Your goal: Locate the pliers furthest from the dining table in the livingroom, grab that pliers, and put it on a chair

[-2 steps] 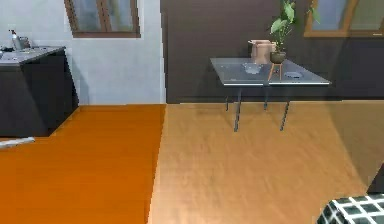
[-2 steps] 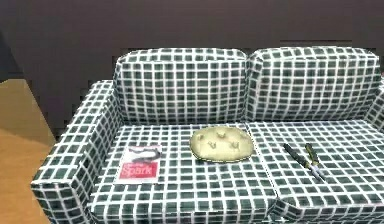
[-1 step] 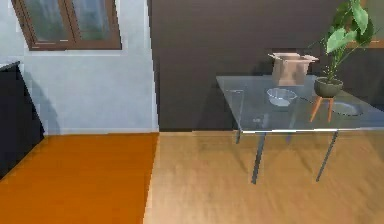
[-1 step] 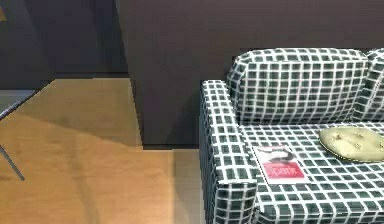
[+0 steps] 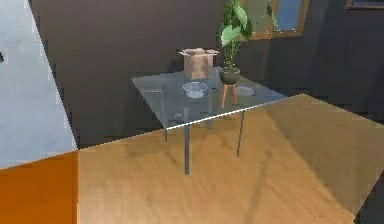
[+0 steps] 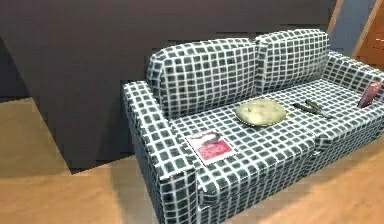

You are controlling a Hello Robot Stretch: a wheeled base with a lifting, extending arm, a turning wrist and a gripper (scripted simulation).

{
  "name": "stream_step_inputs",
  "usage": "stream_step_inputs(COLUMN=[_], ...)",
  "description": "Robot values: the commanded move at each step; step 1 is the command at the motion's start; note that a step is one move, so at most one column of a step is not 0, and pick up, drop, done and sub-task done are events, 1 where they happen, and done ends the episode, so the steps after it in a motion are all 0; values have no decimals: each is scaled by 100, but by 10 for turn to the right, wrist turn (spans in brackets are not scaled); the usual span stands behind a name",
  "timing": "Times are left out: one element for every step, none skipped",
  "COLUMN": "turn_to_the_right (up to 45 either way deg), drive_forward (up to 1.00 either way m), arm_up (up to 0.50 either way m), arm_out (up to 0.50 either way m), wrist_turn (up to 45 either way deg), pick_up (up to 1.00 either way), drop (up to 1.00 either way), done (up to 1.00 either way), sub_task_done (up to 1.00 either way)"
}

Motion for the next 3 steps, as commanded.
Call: stream_step_inputs(turn_to_the_right=[0, -450, -240], drive_forward=[45, 0, 0], arm_up=[0, 0, 0], arm_out=[0, 0, 0], wrist_turn=[0, 0, 0], pick_up=[0, 0, 0], drop=[0, 0, 0], done=[0, 0, 0], sub_task_done=[0, 0, 0])
